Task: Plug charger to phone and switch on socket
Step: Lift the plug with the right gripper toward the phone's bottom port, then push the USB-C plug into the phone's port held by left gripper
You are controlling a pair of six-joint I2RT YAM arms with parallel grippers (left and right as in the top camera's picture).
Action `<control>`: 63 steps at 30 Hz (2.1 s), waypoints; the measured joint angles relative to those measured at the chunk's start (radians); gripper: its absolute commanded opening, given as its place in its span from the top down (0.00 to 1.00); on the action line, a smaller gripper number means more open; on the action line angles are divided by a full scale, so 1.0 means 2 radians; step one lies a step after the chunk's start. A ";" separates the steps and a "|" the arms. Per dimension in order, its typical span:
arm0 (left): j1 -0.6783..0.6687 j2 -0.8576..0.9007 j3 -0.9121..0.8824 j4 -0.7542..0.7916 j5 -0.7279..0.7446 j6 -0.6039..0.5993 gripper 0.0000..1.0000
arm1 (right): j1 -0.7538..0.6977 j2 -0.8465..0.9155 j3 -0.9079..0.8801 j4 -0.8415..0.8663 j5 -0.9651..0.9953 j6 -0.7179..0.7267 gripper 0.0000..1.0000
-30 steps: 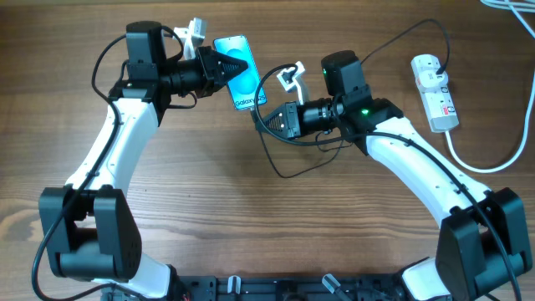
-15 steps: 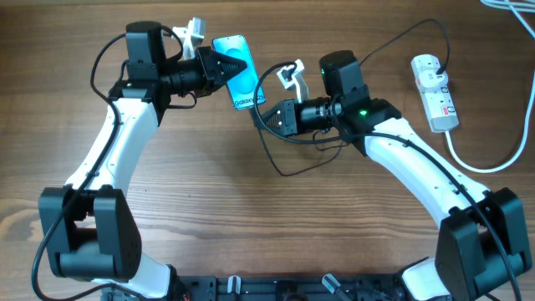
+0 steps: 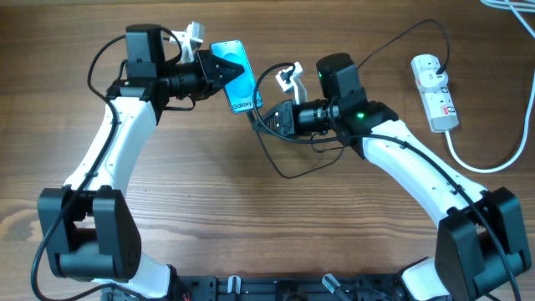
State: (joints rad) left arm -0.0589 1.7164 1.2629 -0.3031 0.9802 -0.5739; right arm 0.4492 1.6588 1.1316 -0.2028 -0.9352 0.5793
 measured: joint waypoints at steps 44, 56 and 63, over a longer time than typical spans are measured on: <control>-0.048 0.000 -0.008 -0.005 0.055 -0.032 0.96 | -0.011 0.002 0.011 -0.150 -0.035 -0.127 0.29; -0.048 0.001 -0.008 -0.003 0.021 -0.015 0.96 | -0.006 0.002 0.012 -0.175 -0.038 -0.145 0.96; -0.041 0.001 -0.007 -0.019 0.014 0.003 0.96 | -0.002 0.002 0.006 -0.136 -0.037 -0.123 0.96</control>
State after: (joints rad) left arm -0.1402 1.7176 1.2495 -0.3408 1.0092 -0.5674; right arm 0.4454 1.6623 1.1442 -0.4744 -1.0100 0.3328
